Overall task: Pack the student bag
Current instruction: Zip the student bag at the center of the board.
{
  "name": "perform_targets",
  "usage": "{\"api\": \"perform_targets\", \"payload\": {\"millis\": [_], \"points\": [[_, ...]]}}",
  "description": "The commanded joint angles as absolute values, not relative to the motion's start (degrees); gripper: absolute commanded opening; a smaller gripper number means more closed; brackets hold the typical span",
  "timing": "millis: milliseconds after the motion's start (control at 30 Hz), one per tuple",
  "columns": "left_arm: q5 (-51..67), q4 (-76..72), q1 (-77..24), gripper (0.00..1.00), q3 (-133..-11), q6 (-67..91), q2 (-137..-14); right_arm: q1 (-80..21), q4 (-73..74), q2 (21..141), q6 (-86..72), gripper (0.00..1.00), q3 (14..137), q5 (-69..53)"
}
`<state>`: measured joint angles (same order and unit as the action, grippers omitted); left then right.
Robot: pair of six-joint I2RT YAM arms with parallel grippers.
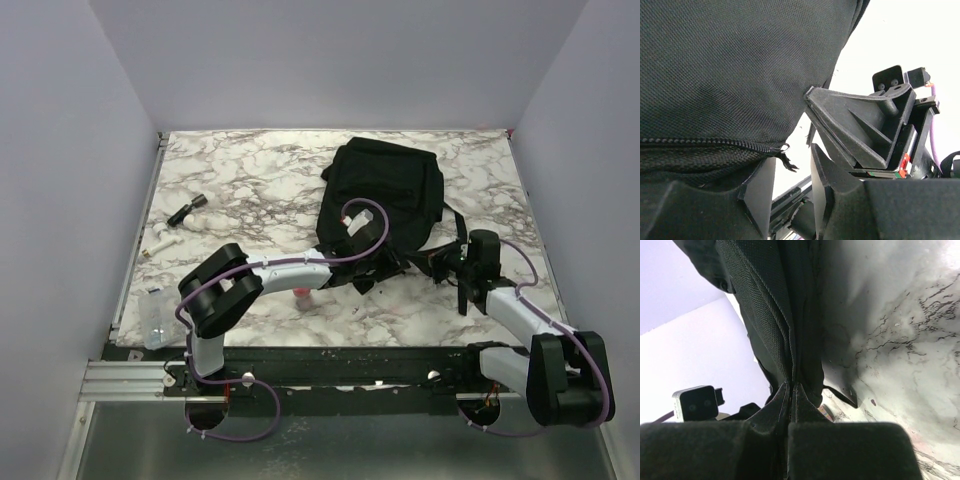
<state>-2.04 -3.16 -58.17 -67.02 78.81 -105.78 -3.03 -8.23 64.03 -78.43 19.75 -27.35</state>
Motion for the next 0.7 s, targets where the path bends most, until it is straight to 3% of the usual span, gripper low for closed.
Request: {"api": "perform_targets", "payload": {"millis": [0, 133, 300, 600, 667], "points": [[-6.5, -4.0, -58.4, 0.32, -68.8, 79.1, -106.9, -3.5, -5.8, 61.7, -79.3, 0.01, 20.6, -26.0], [-6.7, -3.9, -58.8, 0.24, -68.9, 78.8, -106.8, -3.5, -4.9, 61.2, -78.7, 0.01, 20.7, -25.2], [-5.5, -3.8, -58.9, 0.00, -68.4, 76.0, -105.1, -3.5, -4.4, 61.9, -75.1, 0.01, 21.3, -23.9], [4.9, -0.2, -56.2, 0.00, -64.1, 68.8, -99.9, -2.3, -5.1, 68.5, -63.7, 0.01, 23.5, -25.4], [6.7, 6.6, -55.6, 0.00, -66.1, 65.0, -100.0, -1.5, -3.7, 69.6, -60.4, 0.00, 24.3, -25.2]]}}
